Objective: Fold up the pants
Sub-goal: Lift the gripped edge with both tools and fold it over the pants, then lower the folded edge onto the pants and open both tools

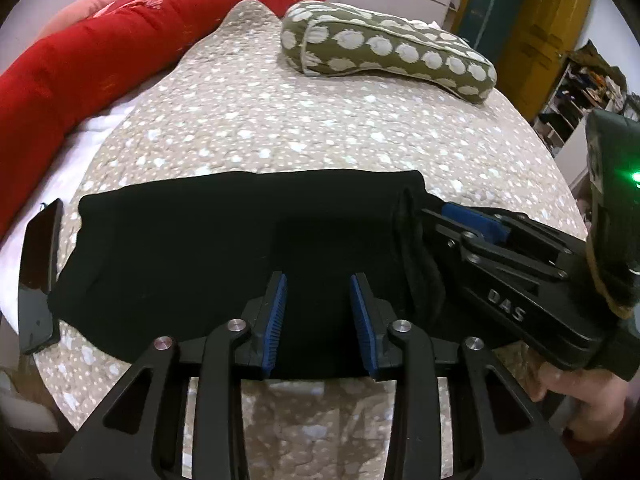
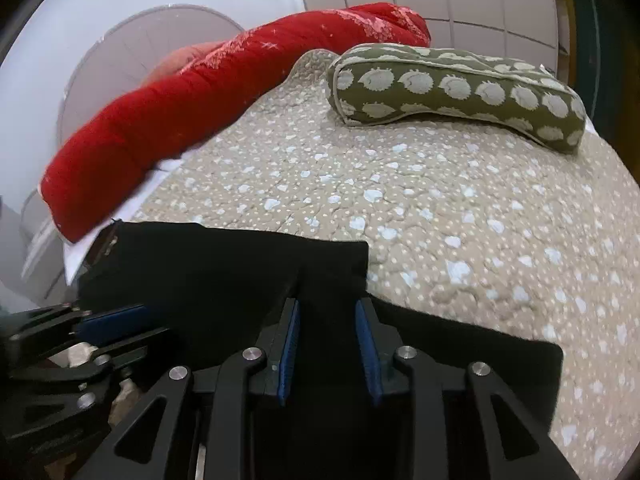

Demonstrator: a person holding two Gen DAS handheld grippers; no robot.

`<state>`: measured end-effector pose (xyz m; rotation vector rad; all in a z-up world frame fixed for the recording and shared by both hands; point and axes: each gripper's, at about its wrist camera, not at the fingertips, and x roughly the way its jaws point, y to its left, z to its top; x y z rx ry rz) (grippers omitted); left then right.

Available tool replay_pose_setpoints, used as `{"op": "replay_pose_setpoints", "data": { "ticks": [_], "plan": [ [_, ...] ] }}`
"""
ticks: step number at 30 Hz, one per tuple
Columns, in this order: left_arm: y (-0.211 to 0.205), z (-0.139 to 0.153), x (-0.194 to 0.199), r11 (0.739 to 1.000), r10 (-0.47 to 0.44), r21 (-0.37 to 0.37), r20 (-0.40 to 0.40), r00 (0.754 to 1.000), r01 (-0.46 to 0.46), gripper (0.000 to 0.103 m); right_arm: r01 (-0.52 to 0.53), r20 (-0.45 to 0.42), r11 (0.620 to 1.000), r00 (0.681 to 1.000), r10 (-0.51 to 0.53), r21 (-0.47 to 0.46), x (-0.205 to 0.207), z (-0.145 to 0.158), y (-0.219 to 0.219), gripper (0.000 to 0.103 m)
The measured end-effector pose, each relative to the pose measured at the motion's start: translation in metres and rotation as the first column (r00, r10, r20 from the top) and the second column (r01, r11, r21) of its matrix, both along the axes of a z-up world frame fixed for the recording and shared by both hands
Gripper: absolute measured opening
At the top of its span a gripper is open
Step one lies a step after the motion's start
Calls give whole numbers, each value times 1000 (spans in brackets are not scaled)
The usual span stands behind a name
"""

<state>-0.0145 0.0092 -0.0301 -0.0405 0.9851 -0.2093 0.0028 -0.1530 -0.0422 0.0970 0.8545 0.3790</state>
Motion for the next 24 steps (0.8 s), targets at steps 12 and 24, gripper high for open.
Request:
{"op": "replay_pose_setpoints", "data": {
  "ticks": [12,24],
  "plan": [
    [10,3,-4,999,32,-20,2,999,-32,57,-82,6,997,997,82,-3,-47,14,10,29],
    [36,11,-16,995,98,-36,14,995,-97,57,-160,26,987,987,161,-27,-53,23,40,31]
  ]
}}
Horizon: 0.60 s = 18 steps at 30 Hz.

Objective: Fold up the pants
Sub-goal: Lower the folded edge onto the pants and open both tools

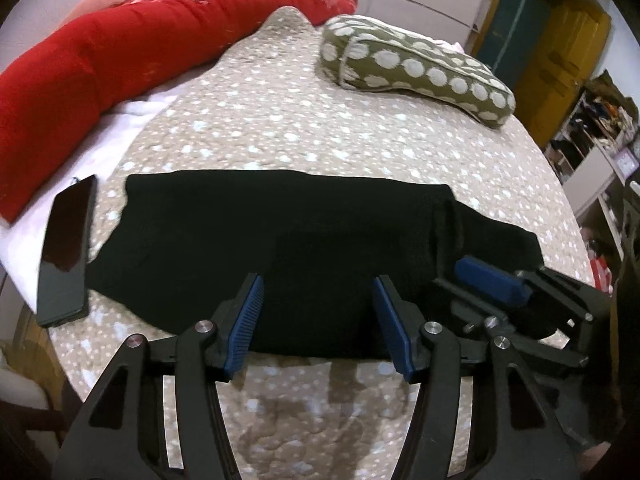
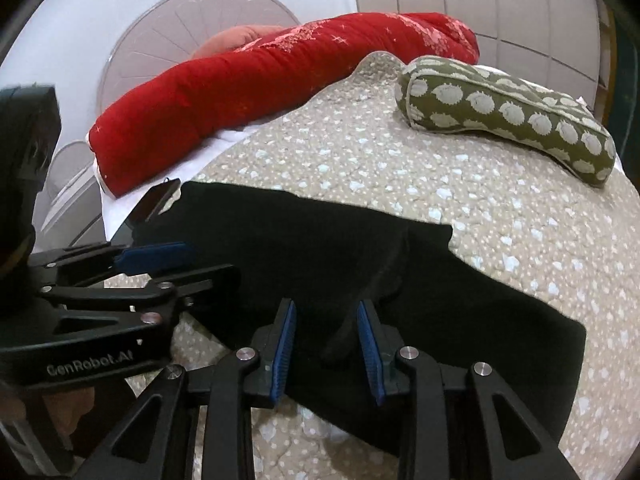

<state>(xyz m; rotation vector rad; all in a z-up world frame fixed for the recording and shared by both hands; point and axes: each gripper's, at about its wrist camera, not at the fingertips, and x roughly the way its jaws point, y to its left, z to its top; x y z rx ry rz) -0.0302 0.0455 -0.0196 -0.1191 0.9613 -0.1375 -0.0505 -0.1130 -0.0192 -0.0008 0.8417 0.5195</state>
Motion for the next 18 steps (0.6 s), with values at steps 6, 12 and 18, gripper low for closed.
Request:
{"op": "replay_pose_setpoints", "data": {
  "ticks": [6,12,18],
  "plan": [
    [16,-1,0,999,35,-9,-5,999,-35,57,42,-13,999,999,-42,-15,9,-3,-6,31],
    [25,-7,0,998,59,-14,-18,998,-59,57,80,-45,997,996,-81,-15,24,-16,-12,31],
    [38,-11,-2,995,88,-39,-24,996,-89,57,70,-32,997,997,-71,-34,30,-18,0,40]
  ]
}}
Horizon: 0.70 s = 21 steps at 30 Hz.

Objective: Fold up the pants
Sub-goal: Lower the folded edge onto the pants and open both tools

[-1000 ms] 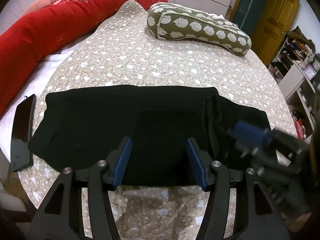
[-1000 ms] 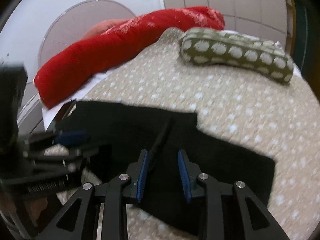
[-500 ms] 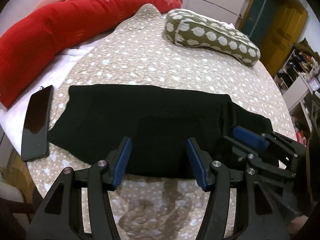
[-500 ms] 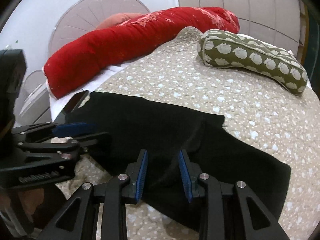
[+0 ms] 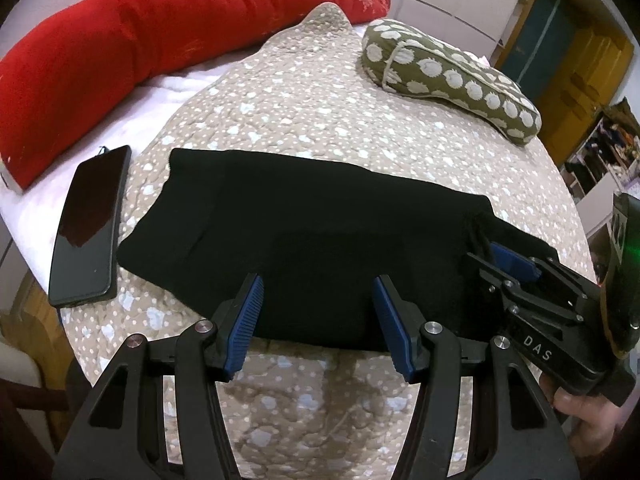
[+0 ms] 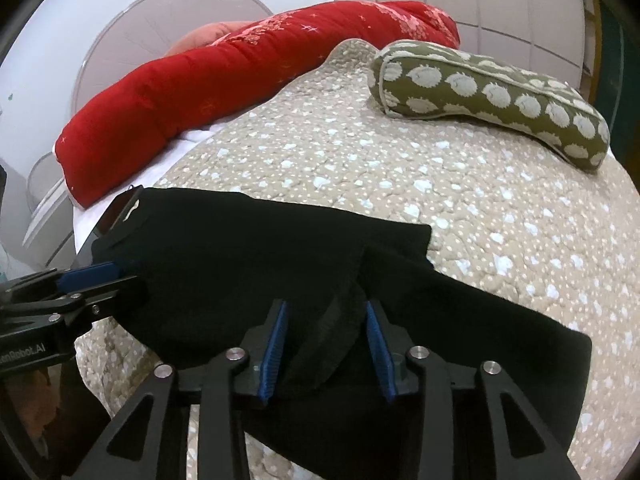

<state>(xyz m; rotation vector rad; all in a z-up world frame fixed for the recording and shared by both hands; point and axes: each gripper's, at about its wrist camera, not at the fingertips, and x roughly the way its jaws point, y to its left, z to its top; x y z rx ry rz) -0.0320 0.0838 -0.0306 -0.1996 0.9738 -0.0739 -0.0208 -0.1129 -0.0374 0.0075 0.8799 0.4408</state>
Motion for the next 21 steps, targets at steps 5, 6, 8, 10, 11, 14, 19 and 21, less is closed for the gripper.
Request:
{"op": "replay_pose_setpoints", "data": {
  "ticks": [5,6,8,10,11,14,19,21],
  "plan": [
    [16,7,-9,998,40,-43,20,999,-39,57,1,29,1000,1000,-1,-3,0,10,6,40],
    [19,8,-11,998,48,-50,24,999,-47,57,-4,34,1000,999,4,4,0,12,7,40],
    [27,9,-15,995,77,-67,29,997,-75,65,-16,44,1000,999,15,21,1,18,9,40],
    [35,6,-18,991,108,-78,27,994,-106,70,-43,51,999,998,41,30,3,22,16,40],
    [38,4,-19,990,119,-79,21,993,-117,70,-59,56,998,997,58,29,5,24,20,40],
    [46,-4,-18,986,148,-72,-8,989,-148,70,-97,57,995,994,96,23,11,24,34,40],
    [53,-12,-17,982,170,-82,-24,985,-171,70,-159,32,987,987,159,23,25,21,57,40],
    [55,-14,-16,980,173,-92,-29,984,-175,70,-179,25,984,984,179,12,28,19,67,40]
  ]
}}
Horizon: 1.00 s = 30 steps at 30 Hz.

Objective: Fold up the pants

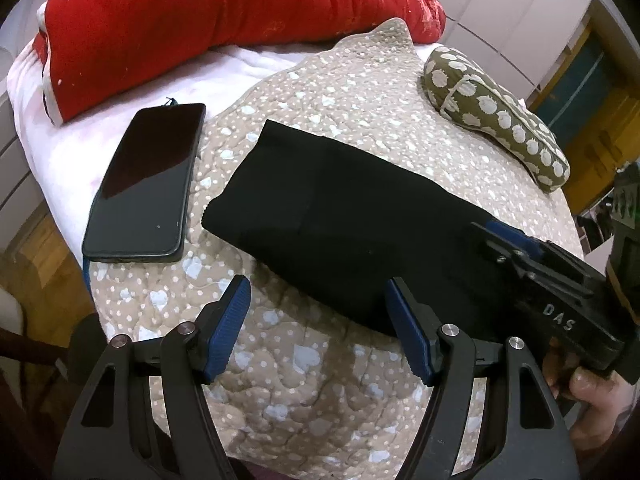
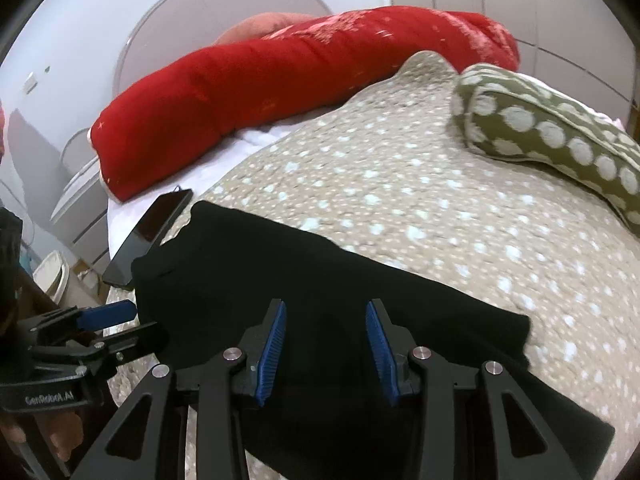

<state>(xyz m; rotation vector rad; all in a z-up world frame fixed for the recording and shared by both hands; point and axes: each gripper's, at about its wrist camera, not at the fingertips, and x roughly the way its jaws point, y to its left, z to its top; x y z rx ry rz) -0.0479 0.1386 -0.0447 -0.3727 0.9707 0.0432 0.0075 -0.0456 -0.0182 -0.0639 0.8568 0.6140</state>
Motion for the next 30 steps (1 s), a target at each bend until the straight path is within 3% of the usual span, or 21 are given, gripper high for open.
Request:
{"op": "replay_pose_setpoints", "data": {
  "ticks": [11,16,18,21,25,28,30],
  "plan": [
    [4,-14,8,999,9,-36,-11,1000,-9,70,-62,-9,998,998,62,13,8,2,20,41],
    [16,-3,1,990,34,-134,35,999,-29,70,-89,-17,996,996,89,32,15,6,27,41],
    [17,-5,4,990,31,-135,5,1000,-30,70,-107,-18,994,994,107,40,19,8,33,41],
    [23,-17,4,972,64,-223,-32,997,-69,70,-144,-8,989,989,144,35,26,11,44,42],
    [25,-18,1,964,105,-244,-18,994,-106,70,-213,-18,977,977,214,25,37,13,66,45],
    [21,-20,3,965,103,-243,-11,995,-103,80,-254,-23,967,967,254,9,43,12,81,46],
    [21,-22,5,962,111,-250,-12,994,-110,81,-283,-25,959,959,283,-11,47,9,92,46]
  ]
}}
